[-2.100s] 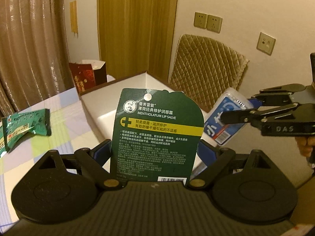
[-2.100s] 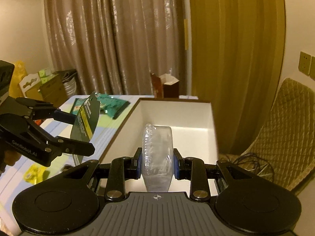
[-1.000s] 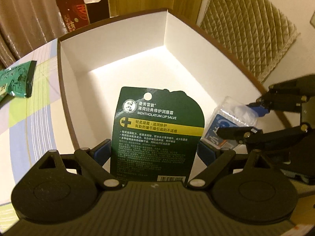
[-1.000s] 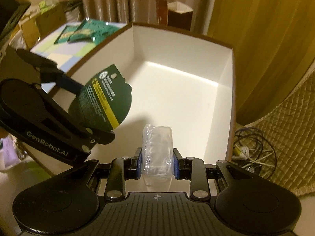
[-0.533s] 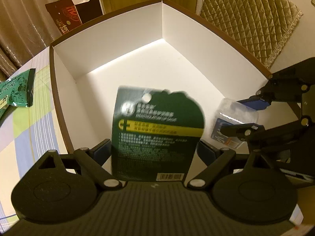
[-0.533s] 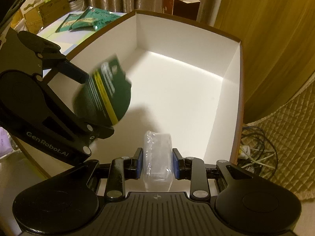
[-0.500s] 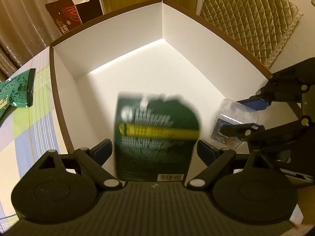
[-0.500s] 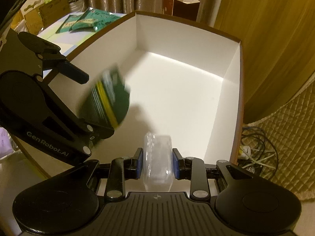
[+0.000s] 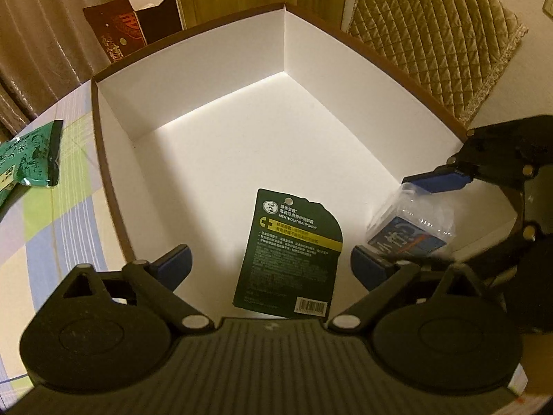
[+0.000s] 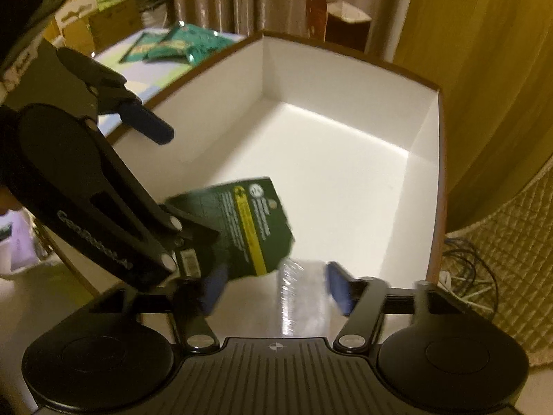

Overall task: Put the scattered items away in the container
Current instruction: 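Open both grippers to drop the green card and clear box inside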

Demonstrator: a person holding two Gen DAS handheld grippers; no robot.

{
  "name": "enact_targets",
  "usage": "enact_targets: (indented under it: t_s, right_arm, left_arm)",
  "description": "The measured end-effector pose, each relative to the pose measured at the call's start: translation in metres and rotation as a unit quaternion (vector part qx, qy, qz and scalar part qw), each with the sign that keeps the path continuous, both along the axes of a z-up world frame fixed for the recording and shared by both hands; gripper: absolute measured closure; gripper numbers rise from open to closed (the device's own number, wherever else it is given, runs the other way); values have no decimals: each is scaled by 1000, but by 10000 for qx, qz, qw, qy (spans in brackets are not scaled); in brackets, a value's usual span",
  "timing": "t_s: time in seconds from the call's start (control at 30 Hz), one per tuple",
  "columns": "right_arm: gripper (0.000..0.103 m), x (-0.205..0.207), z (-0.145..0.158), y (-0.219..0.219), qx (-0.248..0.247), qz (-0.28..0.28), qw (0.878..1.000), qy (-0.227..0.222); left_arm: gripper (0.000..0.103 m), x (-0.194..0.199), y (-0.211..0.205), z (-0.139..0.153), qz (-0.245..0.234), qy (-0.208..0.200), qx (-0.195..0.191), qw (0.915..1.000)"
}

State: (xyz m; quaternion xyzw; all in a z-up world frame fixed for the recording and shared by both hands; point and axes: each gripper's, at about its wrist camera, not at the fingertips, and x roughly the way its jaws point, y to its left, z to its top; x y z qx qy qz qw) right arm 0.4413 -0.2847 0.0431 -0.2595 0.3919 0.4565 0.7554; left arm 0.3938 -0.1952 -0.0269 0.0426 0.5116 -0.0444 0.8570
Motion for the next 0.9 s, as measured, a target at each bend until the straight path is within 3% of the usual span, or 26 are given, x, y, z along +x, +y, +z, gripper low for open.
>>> enact_targets:
  t_s: [0.07,0.37,0.9]
  right_arm:
    - [21,-2,3,0,-3,-75,9999,-156]
    - [9,-10,15,-9,273,-264,9992,-123]
    - [4,-28,30,-26,720,-608,9953,-205]
  left_arm:
    - [3,-3,2,3,11,-26,-30,10000]
    - [3,-16,8,19,114,-163,-117,9997]
    - [3,-53,13,49,313,-530,-264,9978]
